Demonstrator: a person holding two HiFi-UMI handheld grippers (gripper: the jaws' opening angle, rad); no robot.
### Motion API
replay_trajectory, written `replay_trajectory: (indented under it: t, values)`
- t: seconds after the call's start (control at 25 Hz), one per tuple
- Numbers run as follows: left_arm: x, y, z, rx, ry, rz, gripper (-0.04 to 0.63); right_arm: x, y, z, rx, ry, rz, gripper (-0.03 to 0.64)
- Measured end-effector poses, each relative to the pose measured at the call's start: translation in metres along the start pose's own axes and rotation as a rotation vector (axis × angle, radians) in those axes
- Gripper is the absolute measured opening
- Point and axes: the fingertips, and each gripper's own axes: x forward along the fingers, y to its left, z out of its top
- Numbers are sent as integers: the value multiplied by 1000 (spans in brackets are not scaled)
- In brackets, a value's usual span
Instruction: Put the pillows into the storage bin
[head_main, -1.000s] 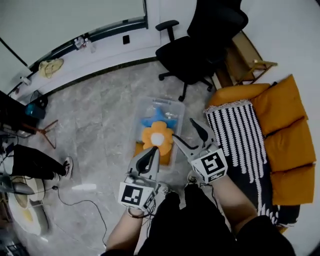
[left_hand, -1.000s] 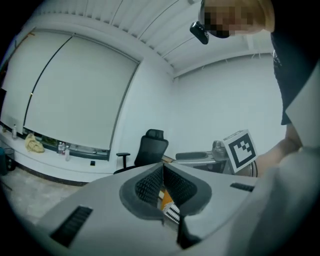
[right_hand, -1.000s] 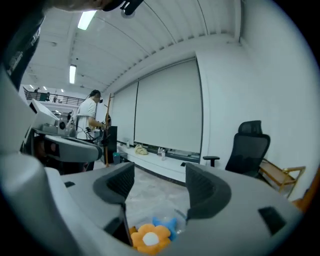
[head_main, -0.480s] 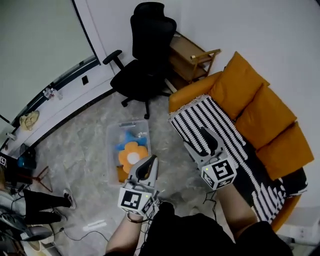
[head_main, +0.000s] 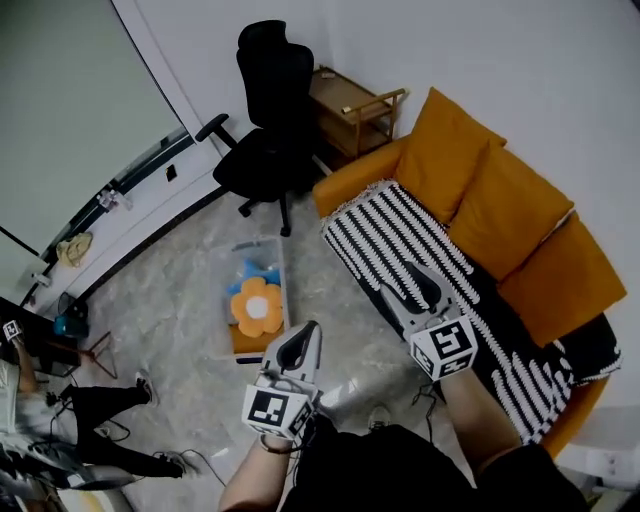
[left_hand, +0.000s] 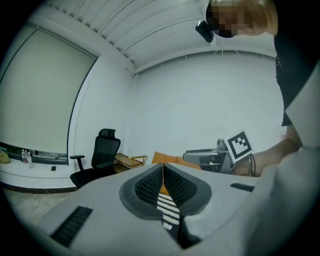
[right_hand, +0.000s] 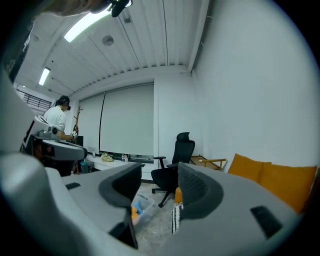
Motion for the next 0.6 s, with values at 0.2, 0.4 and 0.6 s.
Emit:
replay_trajectory:
  t: [0.2, 0.4, 0.6]
  values:
    - [-26, -10, 10, 27, 27, 63, 8, -16, 6, 7, -4, -20, 3, 87]
    - [-50, -10, 14, 42, 16, 85, 8, -27, 31, 9, 16, -26, 30, 3]
    - [-74, -2, 10, 40, 8, 80, 8, -35, 60, 6, 21, 0, 32, 3]
